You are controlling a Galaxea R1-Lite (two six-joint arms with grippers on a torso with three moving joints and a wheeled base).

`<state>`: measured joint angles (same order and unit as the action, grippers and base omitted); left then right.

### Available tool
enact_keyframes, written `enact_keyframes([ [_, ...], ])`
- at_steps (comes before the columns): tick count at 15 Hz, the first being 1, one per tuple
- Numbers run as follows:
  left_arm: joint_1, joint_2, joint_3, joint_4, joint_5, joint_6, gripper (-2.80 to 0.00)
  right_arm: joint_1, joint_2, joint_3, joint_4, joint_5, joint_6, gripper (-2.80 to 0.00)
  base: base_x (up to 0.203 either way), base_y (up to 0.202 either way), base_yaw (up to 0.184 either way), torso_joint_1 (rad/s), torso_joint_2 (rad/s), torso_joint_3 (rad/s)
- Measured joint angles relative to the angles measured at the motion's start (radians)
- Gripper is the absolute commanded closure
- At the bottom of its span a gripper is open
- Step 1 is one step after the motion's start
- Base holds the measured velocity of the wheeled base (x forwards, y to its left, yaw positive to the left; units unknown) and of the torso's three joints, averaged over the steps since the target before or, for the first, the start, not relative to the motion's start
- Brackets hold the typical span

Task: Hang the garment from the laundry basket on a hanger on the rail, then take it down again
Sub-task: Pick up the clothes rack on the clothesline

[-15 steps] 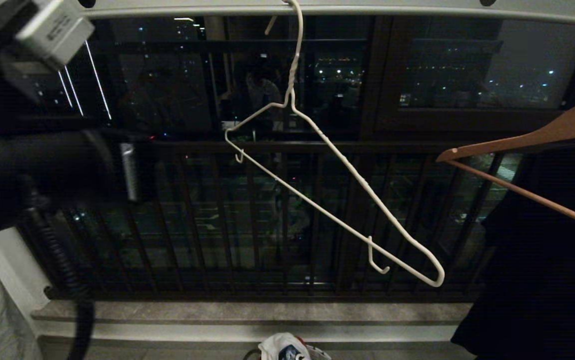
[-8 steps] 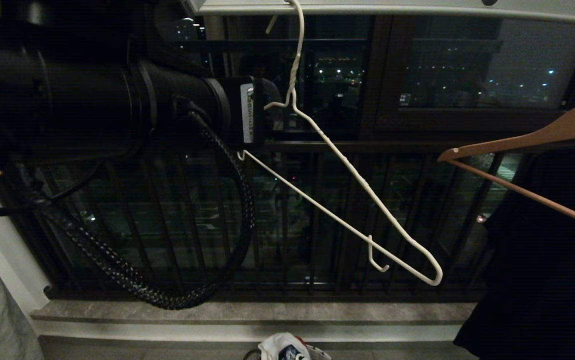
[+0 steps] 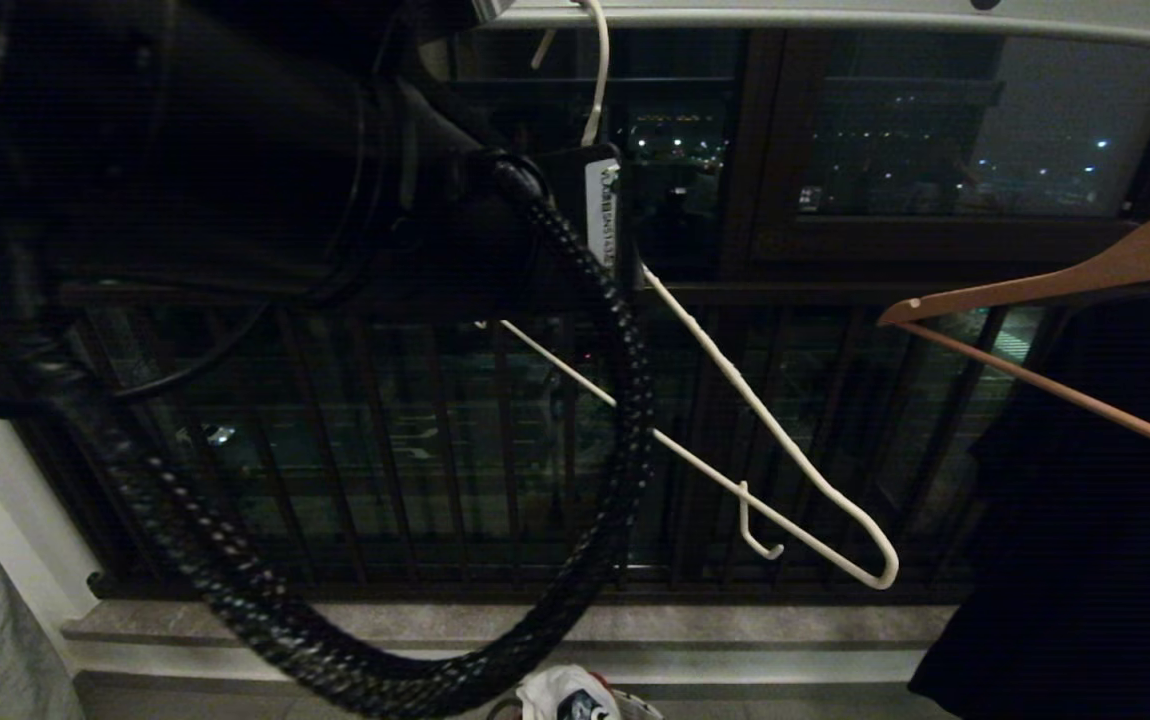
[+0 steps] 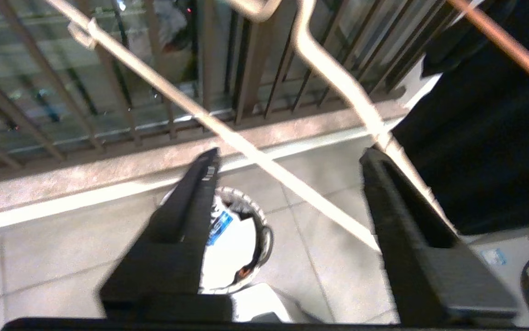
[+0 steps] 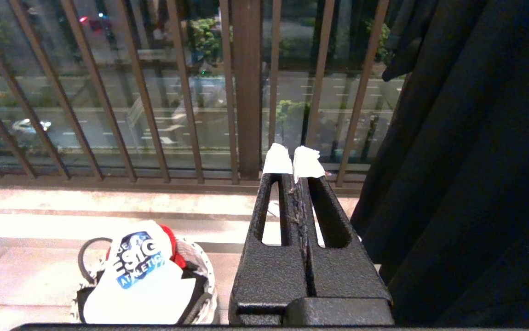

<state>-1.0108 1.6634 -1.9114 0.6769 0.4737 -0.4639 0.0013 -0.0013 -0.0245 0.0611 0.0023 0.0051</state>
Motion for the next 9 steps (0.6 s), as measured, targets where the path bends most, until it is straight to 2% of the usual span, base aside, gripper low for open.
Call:
enact_keyframes([
  [5, -0.044, 0.027, -0.021, -0.029, 0.003, 0.003, -2.8, 0.0, 0.0, 0.0, 0.0, 0.0, 0.0, 0.0, 0.0, 0.0, 0.0, 0.0, 0.0, 0.0],
  [9, -0.068, 0.0, -0.01, 0.019, -0.002, 0.001, -2.8, 0.0, 0.0, 0.0, 0.0, 0.0, 0.0, 0.0, 0.0, 0.0, 0.0, 0.0, 0.0, 0.0],
])
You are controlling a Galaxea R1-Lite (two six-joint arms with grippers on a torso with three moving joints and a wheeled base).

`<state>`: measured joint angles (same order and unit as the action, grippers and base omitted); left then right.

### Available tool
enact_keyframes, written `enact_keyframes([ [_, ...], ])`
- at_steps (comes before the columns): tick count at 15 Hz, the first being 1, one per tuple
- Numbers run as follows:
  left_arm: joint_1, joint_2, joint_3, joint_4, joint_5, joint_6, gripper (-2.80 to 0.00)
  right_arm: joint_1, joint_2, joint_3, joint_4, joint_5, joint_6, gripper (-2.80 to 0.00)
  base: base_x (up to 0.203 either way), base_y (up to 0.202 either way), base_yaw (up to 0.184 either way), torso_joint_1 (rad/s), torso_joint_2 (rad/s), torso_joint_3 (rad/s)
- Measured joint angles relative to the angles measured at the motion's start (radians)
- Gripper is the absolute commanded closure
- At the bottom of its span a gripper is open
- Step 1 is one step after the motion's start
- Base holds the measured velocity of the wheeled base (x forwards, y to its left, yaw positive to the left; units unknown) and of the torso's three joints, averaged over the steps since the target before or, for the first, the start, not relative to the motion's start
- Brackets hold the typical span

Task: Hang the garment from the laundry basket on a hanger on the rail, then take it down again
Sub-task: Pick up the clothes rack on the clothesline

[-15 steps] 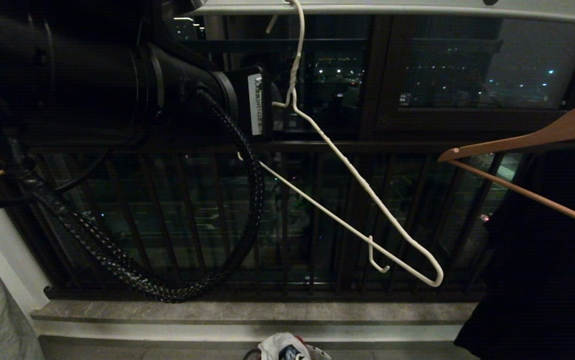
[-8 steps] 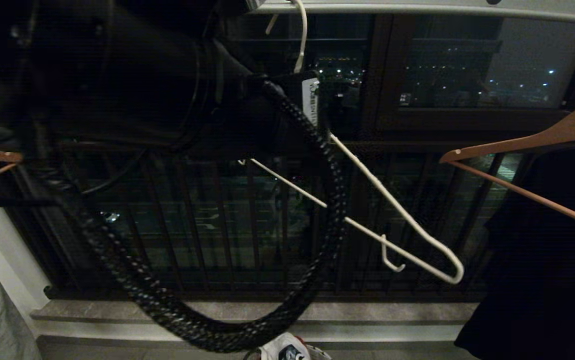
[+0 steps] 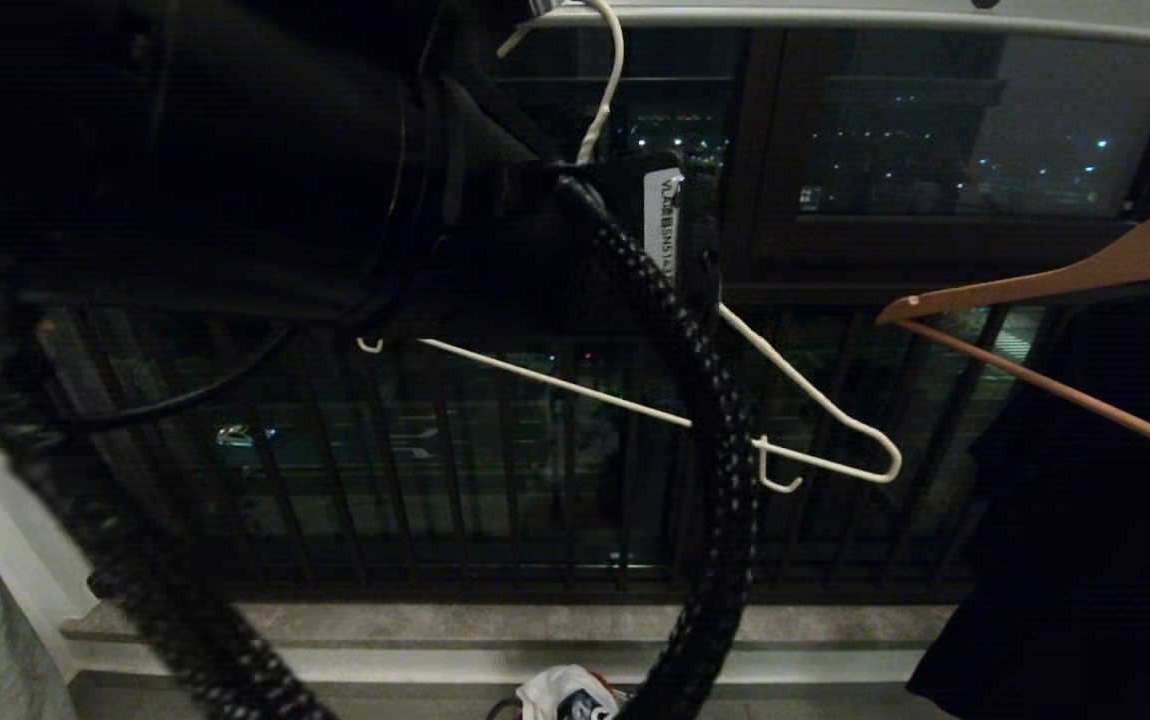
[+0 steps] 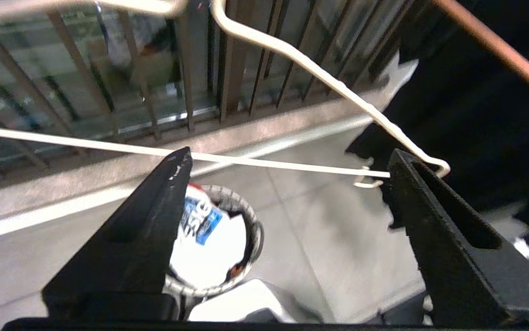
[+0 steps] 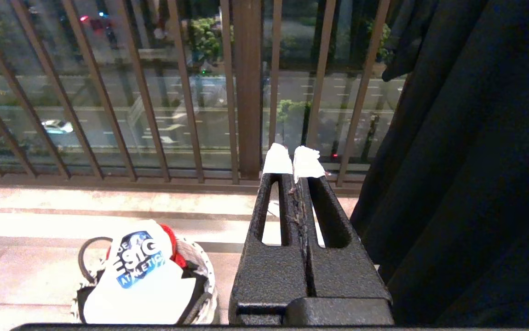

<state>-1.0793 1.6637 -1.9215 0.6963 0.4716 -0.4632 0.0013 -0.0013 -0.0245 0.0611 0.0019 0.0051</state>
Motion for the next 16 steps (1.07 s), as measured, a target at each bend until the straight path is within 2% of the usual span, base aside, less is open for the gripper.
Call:
enact_keyframes([
  [5, -0.009, 0.013, -0.001, -0.015, 0.025, 0.008, -2.8, 0.0, 0.0, 0.0, 0.0, 0.0, 0.0, 0.0, 0.0, 0.0, 0.0, 0.0, 0.0, 0.0],
  [9, -0.009, 0.075, -0.002, -0.116, 0.127, 0.088, -2.8, 0.0, 0.0, 0.0, 0.0, 0.0, 0.0, 0.0, 0.0, 0.0, 0.0, 0.0, 0.0, 0.0],
  [11, -0.01, 0.086, -0.002, -0.172, 0.135, 0.124, -2.8, 0.0, 0.0, 0.0, 0.0, 0.0, 0.0, 0.0, 0.0, 0.0, 0.0, 0.0, 0.0, 0.0],
  [16, 0.002, 0.063, 0.045, -0.153, 0.138, 0.122, -2.8, 0.0, 0.0, 0.0, 0.0, 0.0, 0.001, 0.0, 0.0, 0.0, 0.0, 0.0, 0.0, 0.0],
])
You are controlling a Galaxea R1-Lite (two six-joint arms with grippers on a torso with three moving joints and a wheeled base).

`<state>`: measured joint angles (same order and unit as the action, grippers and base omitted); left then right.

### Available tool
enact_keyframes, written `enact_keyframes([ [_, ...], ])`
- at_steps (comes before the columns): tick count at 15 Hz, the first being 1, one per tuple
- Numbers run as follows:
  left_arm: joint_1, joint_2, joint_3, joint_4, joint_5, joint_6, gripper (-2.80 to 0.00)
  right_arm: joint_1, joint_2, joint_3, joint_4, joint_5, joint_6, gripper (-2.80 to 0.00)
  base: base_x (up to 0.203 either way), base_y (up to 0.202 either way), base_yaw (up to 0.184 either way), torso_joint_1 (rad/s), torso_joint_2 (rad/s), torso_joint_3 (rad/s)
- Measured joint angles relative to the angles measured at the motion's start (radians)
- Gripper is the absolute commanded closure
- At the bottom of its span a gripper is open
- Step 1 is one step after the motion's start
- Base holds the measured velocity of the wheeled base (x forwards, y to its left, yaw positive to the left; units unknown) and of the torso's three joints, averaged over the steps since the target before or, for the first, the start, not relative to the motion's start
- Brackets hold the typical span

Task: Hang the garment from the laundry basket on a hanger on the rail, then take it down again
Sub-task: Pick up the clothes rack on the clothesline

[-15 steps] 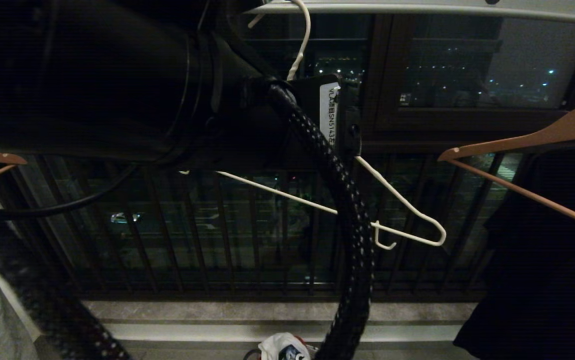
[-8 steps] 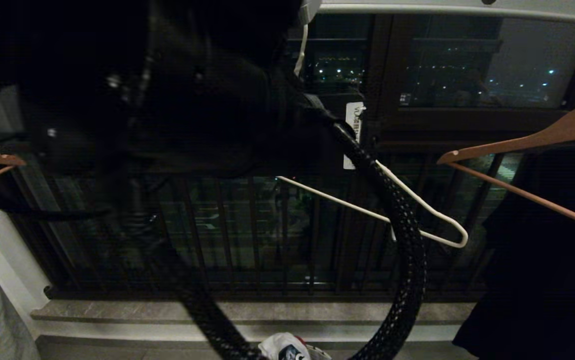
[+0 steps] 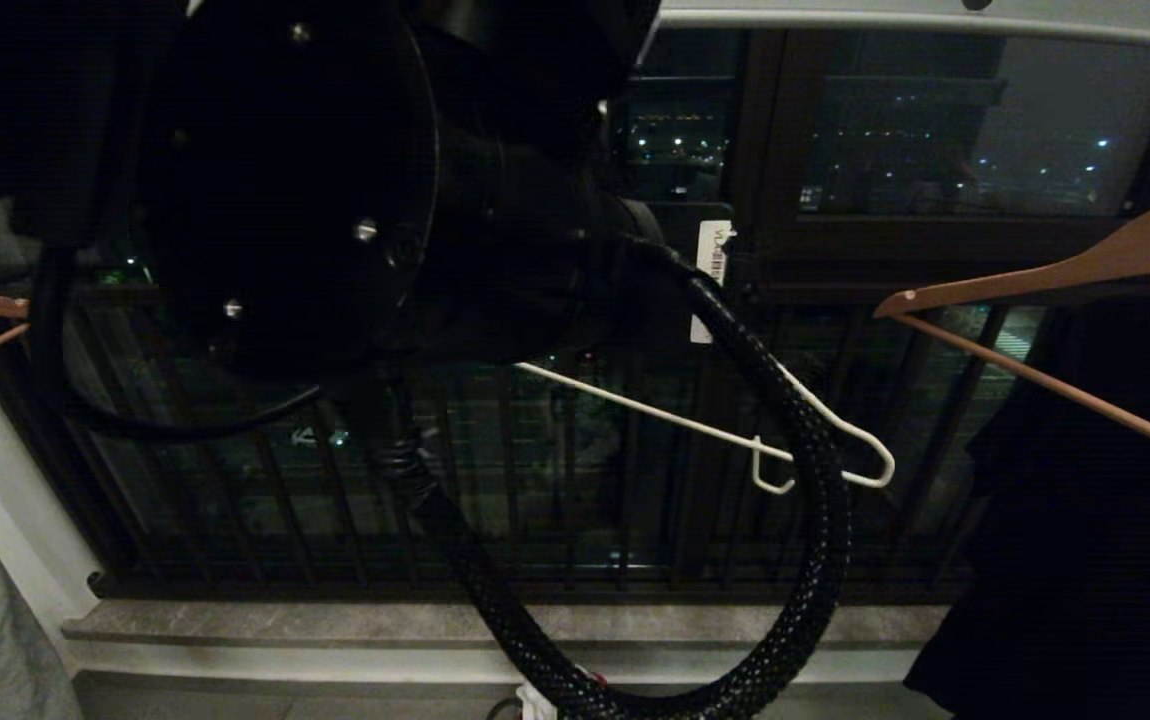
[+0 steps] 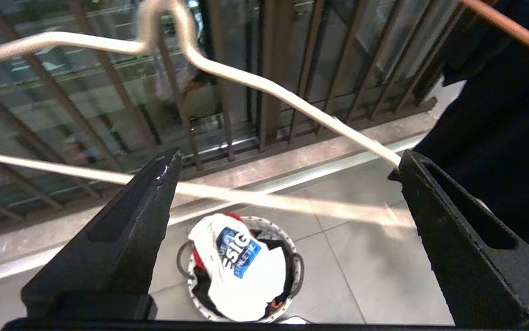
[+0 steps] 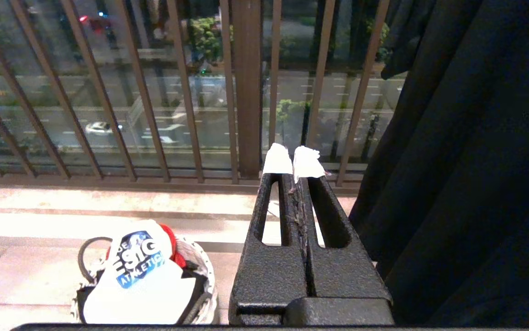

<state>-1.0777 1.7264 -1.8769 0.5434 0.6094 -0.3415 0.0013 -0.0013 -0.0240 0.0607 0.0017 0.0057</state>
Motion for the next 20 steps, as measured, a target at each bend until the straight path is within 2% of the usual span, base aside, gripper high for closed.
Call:
enact_keyframes([
  [5, 0.018, -0.027, 0.025, 0.003, 0.025, 0.001, -2.8, 0.0, 0.0, 0.0, 0.0, 0.0, 0.0, 0.0, 0.0, 0.0, 0.0, 0.0, 0.0, 0.0],
  [12, 0.042, -0.134, 0.146, 0.003, 0.019, -0.001, -2.8, 0.0, 0.0, 0.0, 0.0, 0.0, 0.0, 0.0, 0.0, 0.0, 0.0, 0.0, 0.0, 0.0],
  [14, 0.014, -0.179, 0.151, 0.038, 0.014, -0.011, -2.8, 0.0, 0.0, 0.0, 0.0, 0.0, 0.0, 0.0, 0.0, 0.0, 0.0, 0.0, 0.0, 0.0],
  [16, -0.013, -0.212, 0.151, 0.068, 0.012, -0.054, -2.8, 0.0, 0.0, 0.0, 0.0, 0.0, -0.001, 0.0, 0.0, 0.0, 0.0, 0.0, 0.0, 0.0],
  [20, -0.03, -0.227, 0.128, 0.066, -0.006, -0.063, -2.8, 0.0, 0.0, 0.0, 0.0, 0.0, -0.001, 0.0, 0.0, 0.0, 0.0, 0.0, 0.0, 0.0],
])
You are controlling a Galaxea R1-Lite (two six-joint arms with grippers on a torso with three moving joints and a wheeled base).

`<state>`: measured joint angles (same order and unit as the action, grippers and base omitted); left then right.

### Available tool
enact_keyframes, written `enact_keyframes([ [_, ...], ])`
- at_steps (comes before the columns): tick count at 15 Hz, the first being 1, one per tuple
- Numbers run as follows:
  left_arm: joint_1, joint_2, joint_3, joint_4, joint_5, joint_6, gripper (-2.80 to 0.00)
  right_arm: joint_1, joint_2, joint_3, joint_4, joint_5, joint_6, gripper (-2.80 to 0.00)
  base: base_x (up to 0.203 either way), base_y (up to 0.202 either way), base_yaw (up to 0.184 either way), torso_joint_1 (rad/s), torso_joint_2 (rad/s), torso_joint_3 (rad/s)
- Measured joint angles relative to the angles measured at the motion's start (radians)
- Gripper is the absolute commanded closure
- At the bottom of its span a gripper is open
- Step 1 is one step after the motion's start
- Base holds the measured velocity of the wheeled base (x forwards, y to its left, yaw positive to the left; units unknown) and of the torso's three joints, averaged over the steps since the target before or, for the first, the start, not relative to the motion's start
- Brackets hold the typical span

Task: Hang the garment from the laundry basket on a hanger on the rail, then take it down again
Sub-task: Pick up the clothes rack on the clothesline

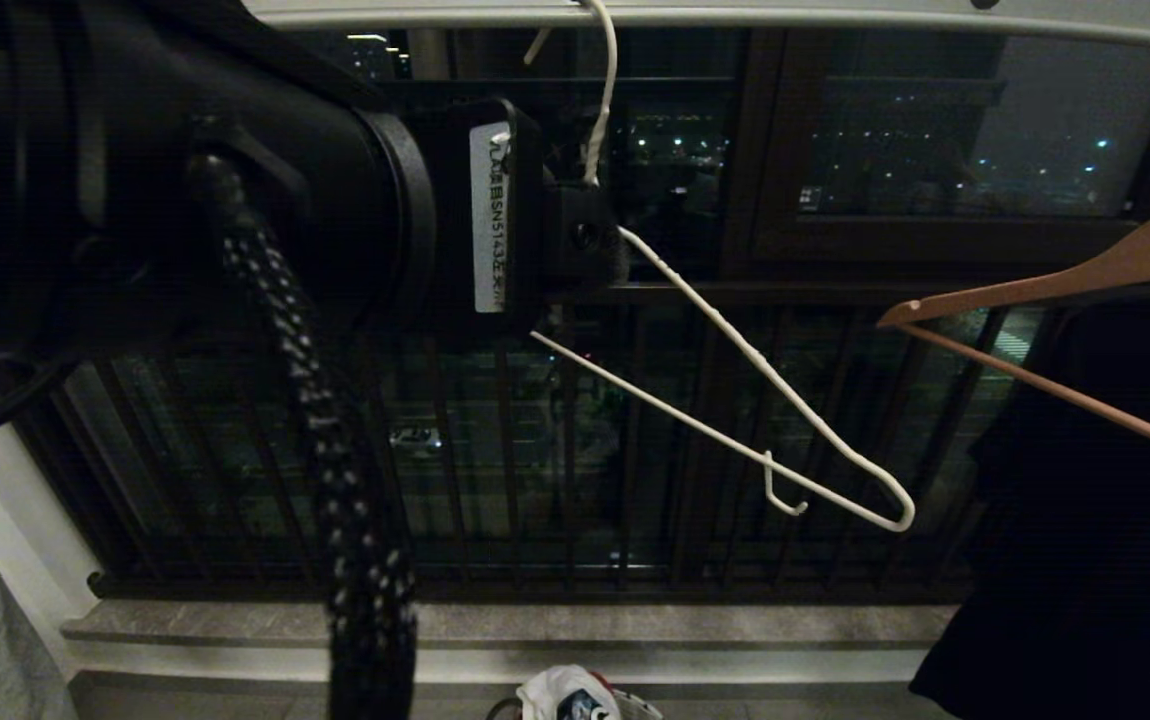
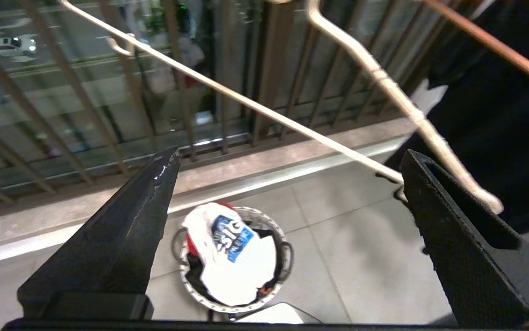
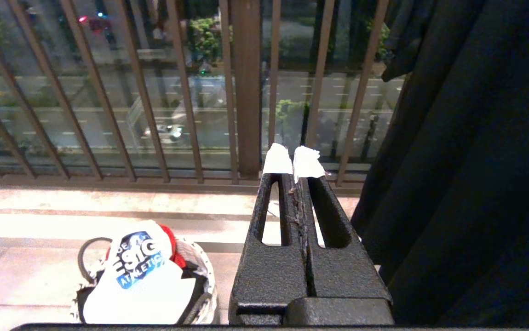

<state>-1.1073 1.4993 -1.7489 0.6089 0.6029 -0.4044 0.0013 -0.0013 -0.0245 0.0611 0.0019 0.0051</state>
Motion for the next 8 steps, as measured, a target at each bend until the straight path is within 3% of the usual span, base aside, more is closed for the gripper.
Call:
enact_keyframes([
  [4, -0.012, 0.056, -0.079, -0.002, -0.005, -0.003, -2.8, 0.0, 0.0, 0.0, 0.0, 0.0, 0.0, 0.0, 0.0, 0.0, 0.0, 0.0, 0.0, 0.0],
  [8, -0.013, 0.124, -0.125, -0.001, 0.073, -0.002, -2.8, 0.0, 0.0, 0.0, 0.0, 0.0, 0.0, 0.0, 0.0, 0.0, 0.0, 0.0, 0.0, 0.0],
])
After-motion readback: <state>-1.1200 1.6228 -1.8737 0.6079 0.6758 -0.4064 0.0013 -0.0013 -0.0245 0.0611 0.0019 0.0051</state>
